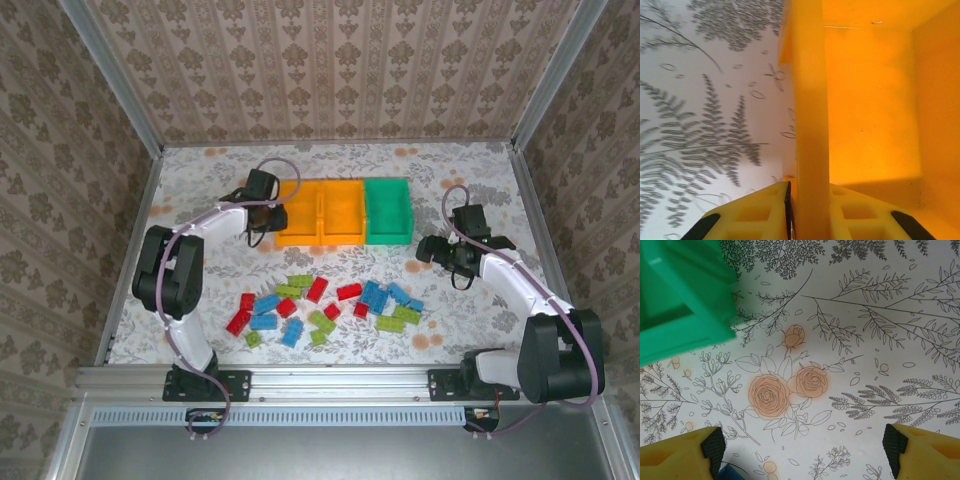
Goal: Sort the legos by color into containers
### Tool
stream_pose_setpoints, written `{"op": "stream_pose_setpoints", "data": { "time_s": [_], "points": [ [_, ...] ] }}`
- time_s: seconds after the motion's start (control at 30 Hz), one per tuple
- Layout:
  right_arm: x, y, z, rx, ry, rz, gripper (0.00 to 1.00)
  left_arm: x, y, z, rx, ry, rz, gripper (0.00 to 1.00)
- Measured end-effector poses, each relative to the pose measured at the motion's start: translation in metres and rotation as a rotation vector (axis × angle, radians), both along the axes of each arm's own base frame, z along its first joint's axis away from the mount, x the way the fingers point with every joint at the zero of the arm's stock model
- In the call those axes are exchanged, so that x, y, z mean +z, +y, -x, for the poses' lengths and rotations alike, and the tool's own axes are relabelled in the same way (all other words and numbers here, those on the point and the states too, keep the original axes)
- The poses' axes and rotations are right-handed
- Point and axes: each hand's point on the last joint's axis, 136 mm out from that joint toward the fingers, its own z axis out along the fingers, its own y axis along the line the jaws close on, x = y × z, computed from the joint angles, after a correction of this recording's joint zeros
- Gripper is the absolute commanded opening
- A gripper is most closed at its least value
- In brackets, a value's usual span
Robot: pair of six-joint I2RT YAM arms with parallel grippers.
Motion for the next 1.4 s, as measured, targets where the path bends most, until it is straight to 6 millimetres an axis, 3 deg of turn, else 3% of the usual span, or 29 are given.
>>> {"op": "stream_pose_setpoints", "data": {
  "time_s": [0.3, 0.57, 0.67, 0.87, 1.17, 1.4],
  "points": [
    [-0.007, 0.008, 0.014, -0.015, 0.037, -0.028, 0.86, -0.001, -0.007, 0.004, 0.061, 0.03, 0.045, 0.35],
    [-0.014, 0.032, 0.027, 0.03, 0.084, -0.04, 0.86, -0.003, -0.012, 0.011, 0.088, 0.048, 0.062, 0.7],
    [-0.02, 0.046, 0.033, 0.073, 0.112, -0.034, 0.86, 0.005, -0.011, 0.012, 0.087, 0.026, 0.056, 0.78],
    [-0.024, 0.073, 0.046, 0.229, 0.13, 0.0, 0.83, 0.032, -0.006, 0.011, 0.088, -0.05, 0.048, 0.81],
    [-0.019, 0.08, 0.054, 0.421, 0.138, 0.082, 0.77, 0.031, -0.001, 0.015, 0.083, -0.054, 0.03, 0.83],
    [-0.017, 0.102, 0.051, 0.583, 0.131, 0.123, 0.77, 0.031, -0.001, 0.015, 0.078, -0.058, 0.022, 0.86]
  ]
}}
